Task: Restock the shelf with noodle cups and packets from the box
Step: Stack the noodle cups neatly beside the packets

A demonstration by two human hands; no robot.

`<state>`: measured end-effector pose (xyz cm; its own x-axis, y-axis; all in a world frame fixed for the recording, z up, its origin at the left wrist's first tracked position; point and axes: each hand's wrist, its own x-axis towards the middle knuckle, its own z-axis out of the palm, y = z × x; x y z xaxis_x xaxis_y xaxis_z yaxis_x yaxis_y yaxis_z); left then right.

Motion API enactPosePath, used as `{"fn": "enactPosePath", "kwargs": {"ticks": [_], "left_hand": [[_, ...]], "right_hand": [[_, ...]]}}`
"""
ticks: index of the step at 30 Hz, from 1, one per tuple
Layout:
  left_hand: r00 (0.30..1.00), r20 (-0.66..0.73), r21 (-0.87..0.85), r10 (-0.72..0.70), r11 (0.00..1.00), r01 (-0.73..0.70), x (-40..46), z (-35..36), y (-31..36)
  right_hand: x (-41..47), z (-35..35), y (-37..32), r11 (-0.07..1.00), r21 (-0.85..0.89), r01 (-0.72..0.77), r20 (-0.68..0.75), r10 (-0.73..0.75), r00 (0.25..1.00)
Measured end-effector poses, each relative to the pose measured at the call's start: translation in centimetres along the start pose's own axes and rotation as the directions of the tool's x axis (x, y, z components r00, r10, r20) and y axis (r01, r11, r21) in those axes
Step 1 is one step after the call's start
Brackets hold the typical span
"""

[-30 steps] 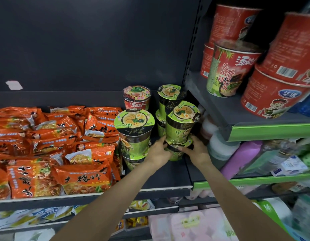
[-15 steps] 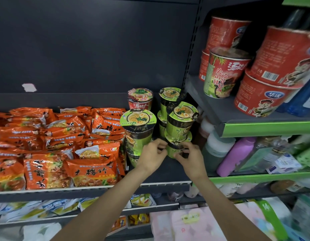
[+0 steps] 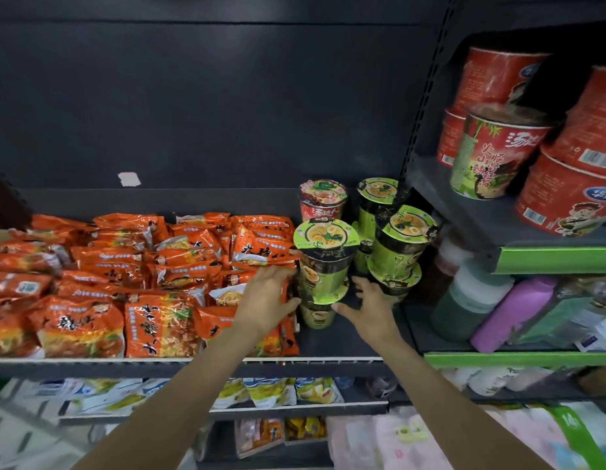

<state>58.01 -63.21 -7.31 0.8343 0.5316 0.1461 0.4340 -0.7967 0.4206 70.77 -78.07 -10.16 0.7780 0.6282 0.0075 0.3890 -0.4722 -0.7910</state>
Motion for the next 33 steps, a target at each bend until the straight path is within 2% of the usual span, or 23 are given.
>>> {"fn": "enactPosePath", "kwargs": {"ticks": [5,11,20,28,31,33], "left_hand": [[0.980,0.171,0.238,0.102,0.961,-0.142,2.8,0.3,-1.3],[0.965,0.234,0.234,0.114,0.957,-0.170,5.1,1.1,-1.5],[0.968,0.227,0.252,0.107,0.953,-0.165,7.2,1.7,-1.3],[0.972,0.221,0.128,0.075,0.986,-0.105,7.5,1.8,-1.3],[0.983,0.164,0.007,0.088,0.996,-0.090,7.2,1.3,-1.2],[0.989,0.120,-0.157,0.091,0.985,-0.072,7.1,1.0,-1.3]], "right_hand": [[0.9,2.3,-0.1,0.997,-0.072,-0.027,-0.028,0.025,0.999],[1.9,3.1,0.4,0.997,0.001,-0.075,-0.093,0.075,0.993],[4.4,2.8,0.7,0.997,-0.055,-0.056,-0.129,0.049,0.990],[5.1,2.7,0.5,0.996,-0.067,-0.055,-0.116,0.047,0.992],[4.3,2.2,-0.2,0.999,-0.043,-0.030,-0.135,0.024,0.991],[3.7,1.8,-0.7,0.999,0.031,0.009,-0.182,-0.004,0.983]]}}
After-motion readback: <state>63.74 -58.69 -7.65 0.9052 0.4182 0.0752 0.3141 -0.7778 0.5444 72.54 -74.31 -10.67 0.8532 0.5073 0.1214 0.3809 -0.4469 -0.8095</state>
